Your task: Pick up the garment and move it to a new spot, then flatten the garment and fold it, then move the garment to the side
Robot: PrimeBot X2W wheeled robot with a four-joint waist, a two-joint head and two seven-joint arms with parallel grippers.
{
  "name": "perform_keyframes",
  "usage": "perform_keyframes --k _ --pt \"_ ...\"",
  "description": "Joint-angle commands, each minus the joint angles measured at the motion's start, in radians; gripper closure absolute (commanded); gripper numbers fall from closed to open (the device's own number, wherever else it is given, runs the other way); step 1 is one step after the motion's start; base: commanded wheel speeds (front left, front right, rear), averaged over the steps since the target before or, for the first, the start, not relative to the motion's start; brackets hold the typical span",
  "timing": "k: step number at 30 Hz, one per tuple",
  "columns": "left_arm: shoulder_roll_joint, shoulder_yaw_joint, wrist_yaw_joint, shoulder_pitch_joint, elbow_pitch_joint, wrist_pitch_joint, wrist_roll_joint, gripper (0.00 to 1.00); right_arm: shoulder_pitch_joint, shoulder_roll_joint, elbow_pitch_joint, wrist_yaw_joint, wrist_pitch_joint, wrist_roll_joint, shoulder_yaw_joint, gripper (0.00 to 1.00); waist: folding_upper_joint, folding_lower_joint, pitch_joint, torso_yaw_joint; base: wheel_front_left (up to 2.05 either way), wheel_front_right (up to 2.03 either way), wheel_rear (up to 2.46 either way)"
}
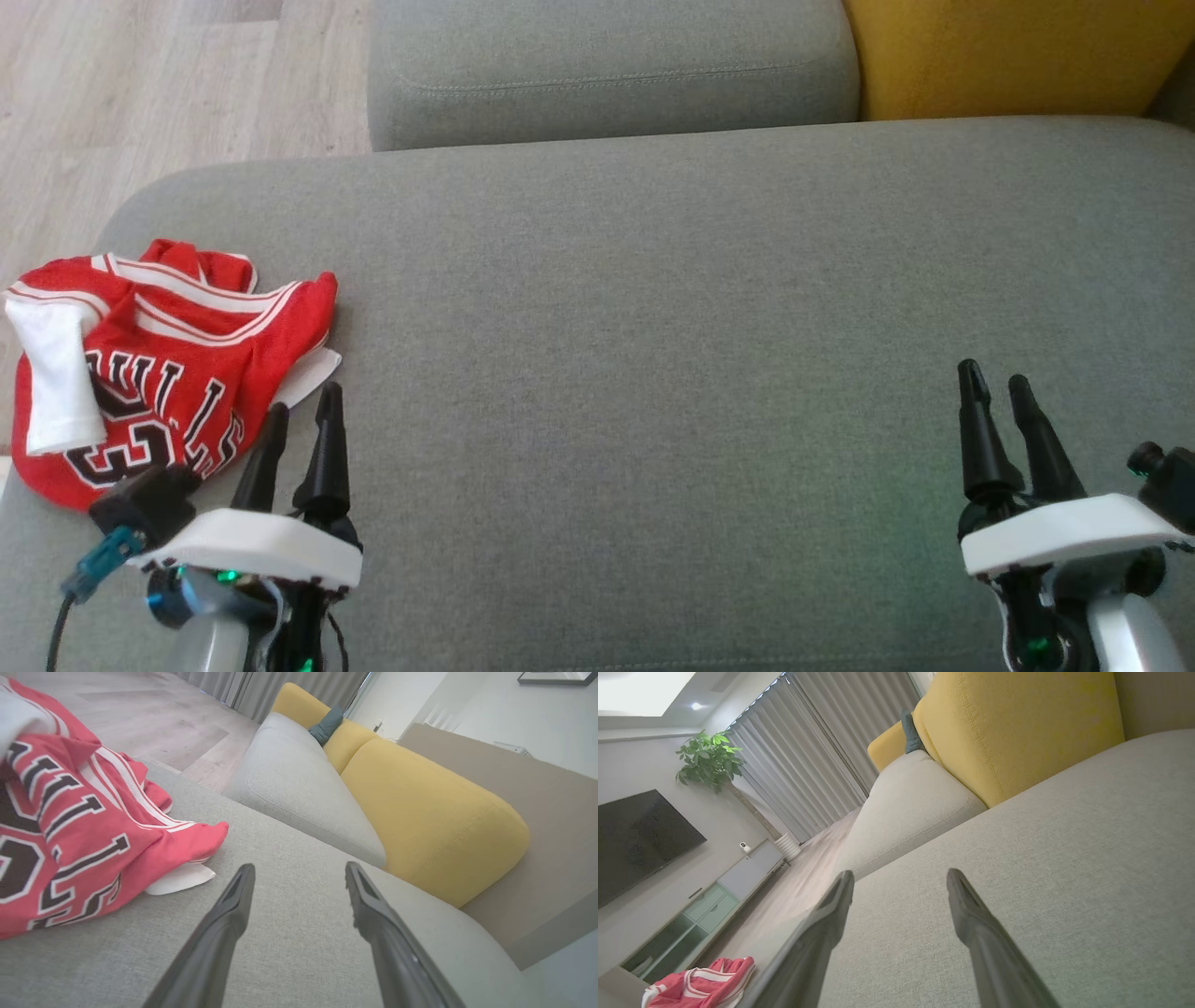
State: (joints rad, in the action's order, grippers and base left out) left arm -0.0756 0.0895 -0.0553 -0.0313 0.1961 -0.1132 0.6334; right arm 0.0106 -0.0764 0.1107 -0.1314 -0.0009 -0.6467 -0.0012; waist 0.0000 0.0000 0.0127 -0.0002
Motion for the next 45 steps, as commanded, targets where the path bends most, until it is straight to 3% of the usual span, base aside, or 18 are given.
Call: perform_keyframes --k 1,22,45 --pt "-0.026 -0.009 0.006 -0.060 -0.038 -0.013 -0.044 0.00 -0.031 -0.013 -0.042 0.000 -0.013 0.044 0.020 0.00 0.0000 0.0000 0.000 0.000 0.00 0.00 0.00" --pt "-0.055 0.051 0.051 -0.079 -0.009 -0.075 -0.313 0.00 -0.022 0.004 -0.051 0.001 -0.036 0.330 0.020 0.00 0.0000 0.0000 0.001 -0.004 0.00 0.00 0.00" --pt "-0.057 0.076 0.081 -0.102 0.058 -0.139 -0.523 0.00 -0.009 0.022 -0.065 0.001 -0.046 0.559 0.020 0.00 0.0000 0.0000 -0.005 -0.006 0.00 0.00 0.00"
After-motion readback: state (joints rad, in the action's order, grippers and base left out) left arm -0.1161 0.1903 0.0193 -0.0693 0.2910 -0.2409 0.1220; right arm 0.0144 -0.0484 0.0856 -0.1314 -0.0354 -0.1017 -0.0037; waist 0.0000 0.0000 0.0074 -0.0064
